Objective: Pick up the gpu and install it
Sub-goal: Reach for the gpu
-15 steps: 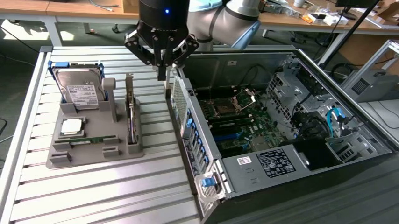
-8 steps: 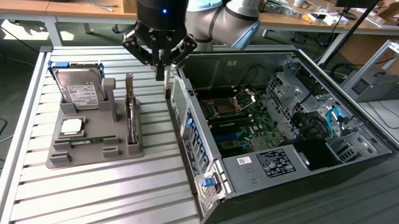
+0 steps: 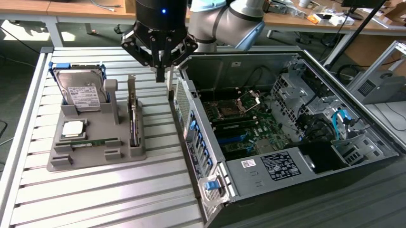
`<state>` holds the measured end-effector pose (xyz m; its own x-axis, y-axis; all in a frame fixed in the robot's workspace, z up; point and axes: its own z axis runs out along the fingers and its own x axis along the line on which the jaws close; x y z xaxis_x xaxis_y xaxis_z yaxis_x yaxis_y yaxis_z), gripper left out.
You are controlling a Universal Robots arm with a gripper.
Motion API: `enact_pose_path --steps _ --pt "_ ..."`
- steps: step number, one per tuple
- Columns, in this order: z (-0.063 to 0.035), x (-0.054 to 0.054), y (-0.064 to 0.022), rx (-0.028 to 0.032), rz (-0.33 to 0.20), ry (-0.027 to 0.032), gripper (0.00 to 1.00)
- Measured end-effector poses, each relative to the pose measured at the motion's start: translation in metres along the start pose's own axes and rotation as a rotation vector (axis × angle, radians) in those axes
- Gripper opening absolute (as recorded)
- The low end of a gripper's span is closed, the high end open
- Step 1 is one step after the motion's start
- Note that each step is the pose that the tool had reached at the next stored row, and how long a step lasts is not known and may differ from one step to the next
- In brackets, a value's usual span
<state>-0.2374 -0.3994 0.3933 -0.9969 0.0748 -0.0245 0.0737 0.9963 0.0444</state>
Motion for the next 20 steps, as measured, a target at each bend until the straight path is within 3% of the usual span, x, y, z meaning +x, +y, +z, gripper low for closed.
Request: enact_pose_path --steps 20 --pt "-0.0004 0.015 -0.0011 0.0 0.0 0.0 0.1"
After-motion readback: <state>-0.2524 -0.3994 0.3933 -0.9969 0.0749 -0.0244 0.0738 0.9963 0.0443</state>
